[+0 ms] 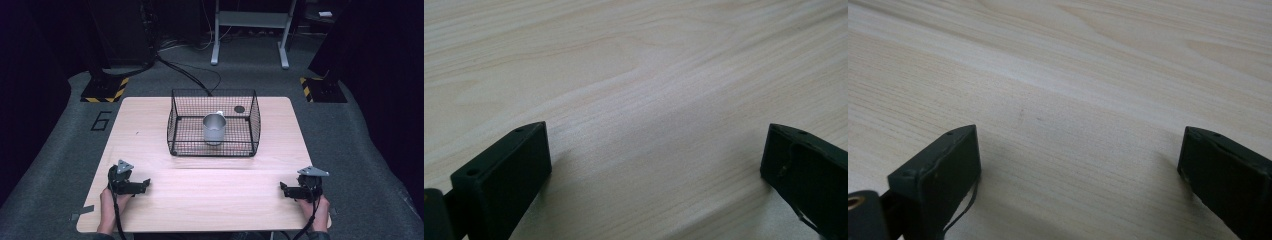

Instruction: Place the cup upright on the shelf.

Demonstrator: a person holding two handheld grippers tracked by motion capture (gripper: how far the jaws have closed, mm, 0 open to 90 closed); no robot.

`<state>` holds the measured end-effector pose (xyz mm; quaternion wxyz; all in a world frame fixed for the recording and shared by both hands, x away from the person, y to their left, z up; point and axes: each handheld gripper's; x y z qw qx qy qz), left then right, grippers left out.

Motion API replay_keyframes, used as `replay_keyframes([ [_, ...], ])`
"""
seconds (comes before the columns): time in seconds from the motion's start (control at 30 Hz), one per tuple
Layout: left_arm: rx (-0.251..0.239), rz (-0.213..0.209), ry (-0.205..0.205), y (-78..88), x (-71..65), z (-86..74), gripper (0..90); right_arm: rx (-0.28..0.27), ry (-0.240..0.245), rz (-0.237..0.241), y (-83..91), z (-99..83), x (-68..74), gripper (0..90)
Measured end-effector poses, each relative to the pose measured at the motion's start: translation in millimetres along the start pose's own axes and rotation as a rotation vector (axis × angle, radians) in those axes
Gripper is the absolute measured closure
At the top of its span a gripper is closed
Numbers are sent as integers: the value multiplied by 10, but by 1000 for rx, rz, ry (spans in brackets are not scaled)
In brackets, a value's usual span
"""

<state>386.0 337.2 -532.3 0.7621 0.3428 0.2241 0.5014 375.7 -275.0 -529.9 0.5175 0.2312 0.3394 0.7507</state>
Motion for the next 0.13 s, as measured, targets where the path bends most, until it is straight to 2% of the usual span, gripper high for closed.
replay_keyframes([
  [0.13,0,0,0,0,0,0,0,1,-17,-7,-12,9,7,9],
])
Point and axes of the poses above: each handheld gripper's, and its own axes: y roughly backward along the jaws, z roughly out of its top, x roughly to its left, and after that the axes turned 5 degrees about x, right-handed
